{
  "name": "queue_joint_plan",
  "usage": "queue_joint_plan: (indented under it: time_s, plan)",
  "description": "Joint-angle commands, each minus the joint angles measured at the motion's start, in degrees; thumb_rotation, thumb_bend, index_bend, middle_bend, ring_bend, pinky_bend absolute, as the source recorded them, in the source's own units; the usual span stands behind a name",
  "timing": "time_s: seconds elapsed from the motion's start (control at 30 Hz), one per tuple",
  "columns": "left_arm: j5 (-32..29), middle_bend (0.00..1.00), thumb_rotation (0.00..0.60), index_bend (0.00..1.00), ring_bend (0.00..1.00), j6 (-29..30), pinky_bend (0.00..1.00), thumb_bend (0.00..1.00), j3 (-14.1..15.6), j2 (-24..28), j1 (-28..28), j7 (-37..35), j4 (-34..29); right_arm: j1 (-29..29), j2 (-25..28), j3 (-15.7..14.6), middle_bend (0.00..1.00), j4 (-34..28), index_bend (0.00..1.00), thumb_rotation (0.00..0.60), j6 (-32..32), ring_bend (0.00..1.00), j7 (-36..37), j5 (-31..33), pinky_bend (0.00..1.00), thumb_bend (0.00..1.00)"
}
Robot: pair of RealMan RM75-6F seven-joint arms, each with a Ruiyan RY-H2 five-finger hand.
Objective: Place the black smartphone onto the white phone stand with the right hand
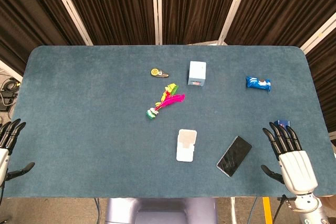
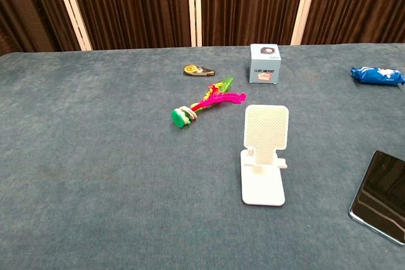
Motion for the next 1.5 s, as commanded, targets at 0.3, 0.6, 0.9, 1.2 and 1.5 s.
queue_joint_plan:
  time_s: [0.3, 0.6, 0.9, 1.2, 1.5]
  plan:
    - [0.0, 0.0, 0.6, 0.0, 0.0, 0.0, 0.0, 0.0, -0.04, 0.04, 0.0, 0.03, -0.07, 0.72, 0.65, -0.75, 0.0, 0.36, 0.0, 0.6, -2.3, 0.0, 0.62, 0.3, 0.0, 0.0]
    - [-1.9, 0.0, 0.6, 0.0, 0.0, -2.09, 0.0, 0.0, -0.83, -0.76, -1.12, 1.85, -0.22, 13.94, 1.56, -6.12, 0.0, 18.77, 0.0, 0.6, -18.45, 0.0, 13.37, -12.65, 0.0, 0.0]
    - [-5.53, 0.0, 0.6, 0.0, 0.0, -4.97, 0.0, 0.0, -1.89, -2.27, -2.53, 4.63, 0.31, 20.67, -5.74, -8.68, 0.01, 35.4, 0.04, 0.6, -17.73, 0.0, 16.57, -20.8, 0.0, 0.0]
    - [-6.9, 0.0, 0.6, 0.0, 0.0, -5.95, 0.0, 0.0, -2.12, -3.06, -3.06, 6.04, 0.65, 25.23, -9.26, -11.08, 0.04, 40.04, 0.08, 0.6, -18.9, 0.0, 14.35, -24.23, 0.0, 0.0]
    - [-7.51, 0.0, 0.6, 0.0, 0.0, -6.44, 0.0, 0.0, -2.06, -3.51, -3.31, 6.86, 0.89, 28.75, -9.97, -12.62, 0.04, 39.62, 0.08, 0.6, -22.25, 0.0, 10.58, -25.0, 0.0, 0.0]
